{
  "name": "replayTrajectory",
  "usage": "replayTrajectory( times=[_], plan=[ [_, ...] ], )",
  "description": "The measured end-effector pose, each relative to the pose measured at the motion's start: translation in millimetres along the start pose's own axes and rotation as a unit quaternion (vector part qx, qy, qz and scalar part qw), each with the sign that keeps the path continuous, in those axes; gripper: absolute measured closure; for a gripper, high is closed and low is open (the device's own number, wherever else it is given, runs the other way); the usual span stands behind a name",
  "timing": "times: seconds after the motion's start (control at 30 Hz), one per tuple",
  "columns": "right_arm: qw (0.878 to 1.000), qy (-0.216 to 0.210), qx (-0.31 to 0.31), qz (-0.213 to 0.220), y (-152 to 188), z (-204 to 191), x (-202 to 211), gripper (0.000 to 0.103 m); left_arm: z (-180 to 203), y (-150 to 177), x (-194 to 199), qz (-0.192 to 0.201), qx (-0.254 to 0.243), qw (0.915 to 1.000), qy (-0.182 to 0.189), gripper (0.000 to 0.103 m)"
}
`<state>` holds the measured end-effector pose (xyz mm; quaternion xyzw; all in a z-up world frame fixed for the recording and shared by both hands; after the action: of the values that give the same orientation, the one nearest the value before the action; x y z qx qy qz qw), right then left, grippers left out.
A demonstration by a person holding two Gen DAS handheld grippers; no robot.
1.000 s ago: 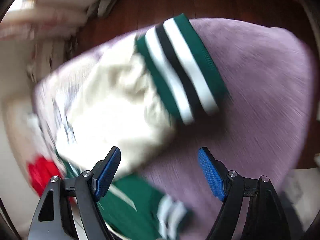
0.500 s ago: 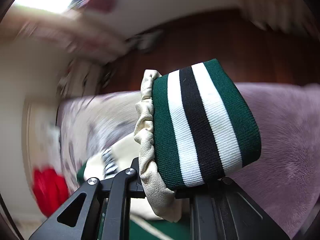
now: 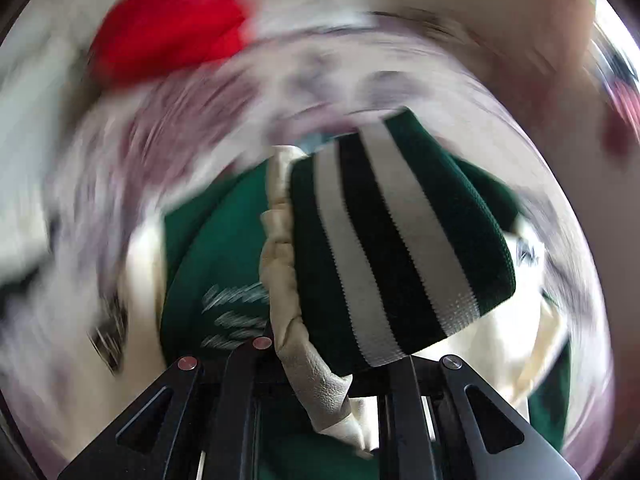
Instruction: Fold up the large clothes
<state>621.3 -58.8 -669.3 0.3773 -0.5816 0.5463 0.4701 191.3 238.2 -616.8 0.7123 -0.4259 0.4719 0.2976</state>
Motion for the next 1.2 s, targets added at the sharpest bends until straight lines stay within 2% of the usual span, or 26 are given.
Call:
replayTrajectory(
  times=[0.07,0.1,0.13,0.17,0.2,0.23,0.3,0.37,0.4,0.43,0.5,0.53,0.57,0.6,0.63,0.67,0.7,0.73,0.77,0.83,0.9,0.97,1.03,1.07,1.17,1.2],
  plan=[
    [0.996,0.020,0.075,-0.043,12,-72,-44,0.088,-15,0,-13,-0.018,0.019,0.9993,0.026,0.000],
    [0.992,0.028,0.101,-0.070,33,-85,-65,0.085,-21,1,-20,-0.029,0.030,0.9980,0.047,0.000],
    [0.988,0.016,0.114,-0.106,41,-105,-90,0.081,-25,1,-26,-0.038,0.018,0.9970,0.065,0.000],
    [0.984,-0.002,0.119,-0.130,52,-112,-98,0.069,-28,2,-31,-0.050,0.028,0.9938,0.095,0.000],
    [0.982,-0.019,0.119,-0.146,57,-119,-103,0.061,-30,2,-37,-0.066,0.041,0.9880,0.133,0.000],
    [0.981,-0.045,0.106,-0.157,60,-123,-101,0.059,-31,3,-43,-0.083,0.060,0.9794,0.174,0.000],
    [0.980,-0.095,0.082,-0.153,67,-112,-83,0.041,-23,5,-52,-0.120,0.093,0.9525,0.264,0.000],
    [0.976,-0.147,0.045,-0.152,77,-92,-63,0.029,-10,4,-62,-0.150,0.131,0.9121,0.358,0.000],
    [0.973,-0.170,0.029,-0.154,84,-83,-55,0.028,-3,0,-66,-0.159,0.151,0.8895,0.401,0.000],
    [0.970,-0.182,0.012,-0.159,92,-72,-50,0.028,5,-3,-69,-0.168,0.167,0.8708,0.431,0.000],
    [0.969,-0.178,-0.019,-0.171,114,-42,-41,0.028,18,-12,-76,-0.183,0.205,0.8359,0.475,0.002],
    [0.968,-0.175,-0.034,-0.178,130,-26,-37,0.028,22,-18,-82,-0.188,0.233,0.8202,0.488,0.010],
    [0.967,-0.170,-0.044,-0.184,136,-16,-38,0.028,23,-25,-89,-0.189,0.257,0.8104,0.491,0.031],
    [0.967,-0.164,-0.054,-0.188,150,0,-28,0.028,23,-28,-94,-0.192,0.276,0.8115,0.478,0.042],
    [0.967,-0.156,-0.064,-0.191,162,12,-25,0.028,19,-33,-101,-0.194,0.293,0.8146,0.461,0.059],
    [0.967,-0.144,-0.076,-0.197,171,28,-23,0.028,12,-39,-106,-0.191,0.310,0.8145,0.452,0.071],
    [0.966,-0.138,-0.083,-0.201,174,38,-22,0.028,3,-47,-106,-0.184,0.319,0.8150,0.447,0.076],
    [0.965,-0.135,-0.092,-0.203,180,48,-20,0.028,-7,-56,-104,-0.171,0.315,0.8236,0.439,0.084],
    [0.965,-0.132,-0.100,-0.205,184,59,-15,0.028,-19,-70,-99,-0.146,0.302,0.8418,0.423,0.087],
    [0.965,-0.130,-0.101,-0.203,184,53,-19,0.028,-46,-101,-90,-0.100,0.280,0.8696,0.394,0.087],
    [0.967,-0.133,-0.089,-0.197,178,37,-20,0.028,-76,-138,-93,-0.068,0.271,0.8848,0.373,0.087],
    [0.968,-0.151,-0.076,-0.188,168,21,-12,0.028,-101,-180,-101,-0.053,0.265,0.8937,0.358,0.087],
    [0.968,-0.167,-0.067,-0.177,155,0,-9,0.028,-109,-211,-107,-0.052,0.250,0.8992,0.355,0.083],
    [0.969,-0.174,-0.063,-0.167,147,-15,-12,0.028,-110,-224,-107,-0.051,0.238,0.9051,0.348,0.083],
    [0.976,-0.156,-0.007,-0.153,125,-69,-28,0.029,-108,-233,-102,-0.051,0.206,0.9173,0.337,0.082],
    [0.978,-0.134,0.023,-0.161,122,-89,-41,0.046,-111,-227,-99,-0.047,0.195,0.9207,0.335,0.082]
  ],
)
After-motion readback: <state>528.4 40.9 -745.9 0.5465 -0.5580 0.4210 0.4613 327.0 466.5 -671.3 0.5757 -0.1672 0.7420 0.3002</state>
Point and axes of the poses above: each gripper's, at about its wrist camera, not at the fingertips, and x roughly against the way its jaws point, z to its right, y to its underside, the point moved 7 cm from there along -x, roughly the way its jaws point, and after that the axes turned 12 degrees about -z, right-handed, at the moved point
